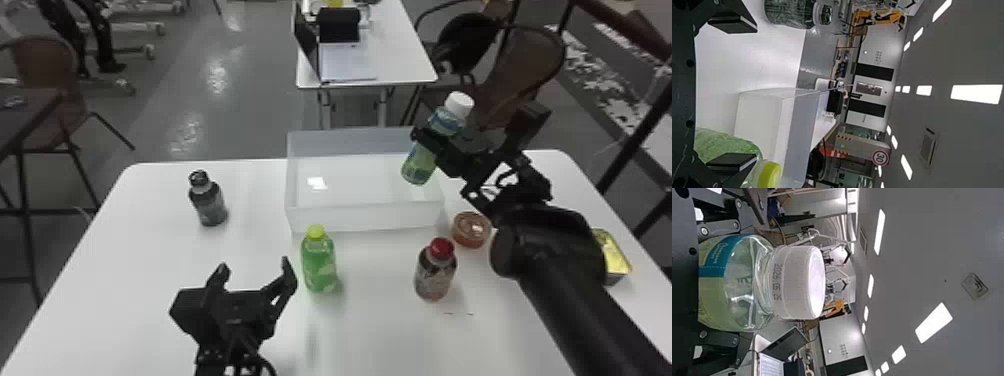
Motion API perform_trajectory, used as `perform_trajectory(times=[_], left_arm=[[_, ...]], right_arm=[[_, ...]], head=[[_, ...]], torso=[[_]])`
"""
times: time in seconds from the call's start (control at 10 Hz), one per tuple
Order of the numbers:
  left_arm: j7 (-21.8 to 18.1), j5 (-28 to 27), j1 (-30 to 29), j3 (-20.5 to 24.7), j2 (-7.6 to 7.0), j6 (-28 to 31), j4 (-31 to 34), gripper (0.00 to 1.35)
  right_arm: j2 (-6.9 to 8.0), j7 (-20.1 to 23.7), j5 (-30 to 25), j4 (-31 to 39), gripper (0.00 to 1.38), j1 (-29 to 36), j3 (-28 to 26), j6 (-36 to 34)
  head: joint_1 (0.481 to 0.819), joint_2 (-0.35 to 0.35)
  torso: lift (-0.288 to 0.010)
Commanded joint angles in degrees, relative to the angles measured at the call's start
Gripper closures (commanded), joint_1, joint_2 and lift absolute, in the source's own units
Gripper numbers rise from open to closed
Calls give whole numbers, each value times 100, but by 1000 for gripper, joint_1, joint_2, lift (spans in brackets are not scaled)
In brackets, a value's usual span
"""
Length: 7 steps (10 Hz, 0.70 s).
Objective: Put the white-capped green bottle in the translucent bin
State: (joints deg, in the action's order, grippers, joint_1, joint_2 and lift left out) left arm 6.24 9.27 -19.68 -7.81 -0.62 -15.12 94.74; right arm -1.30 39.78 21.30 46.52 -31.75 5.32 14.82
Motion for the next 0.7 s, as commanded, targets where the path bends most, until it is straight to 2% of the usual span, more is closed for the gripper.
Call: perform_trajectory(times=[0.0,0.1,0.3,0.4,0.5,0.6], left_arm=[[0,101,0,-45,-96,-53,-17,150],[0,198,9,-89,-157,-106,-61,150],[0,268,96,-142,-149,-220,-184,150],[-26,330,158,-159,-149,-273,-272,150],[-35,374,149,-150,-140,-299,-298,150],[-79,391,184,-159,-122,-299,-351,150]], right_arm=[[95,3,-135,-793,1179,-508,250,267],[136,3,-293,-1241,1176,-771,250,407],[130,-23,-486,-1962,1177,-1149,241,548],[60,-120,-592,-2006,1019,-1211,241,574],[34,-190,-688,-2024,395,-1281,241,574],[7,-190,-636,-2120,-2,-1378,241,574]], head=[[695,77],[692,95],[690,105],[690,103],[689,97],[686,87]], torso=[[-76],[-76],[-76],[-76],[-76],[-76]])
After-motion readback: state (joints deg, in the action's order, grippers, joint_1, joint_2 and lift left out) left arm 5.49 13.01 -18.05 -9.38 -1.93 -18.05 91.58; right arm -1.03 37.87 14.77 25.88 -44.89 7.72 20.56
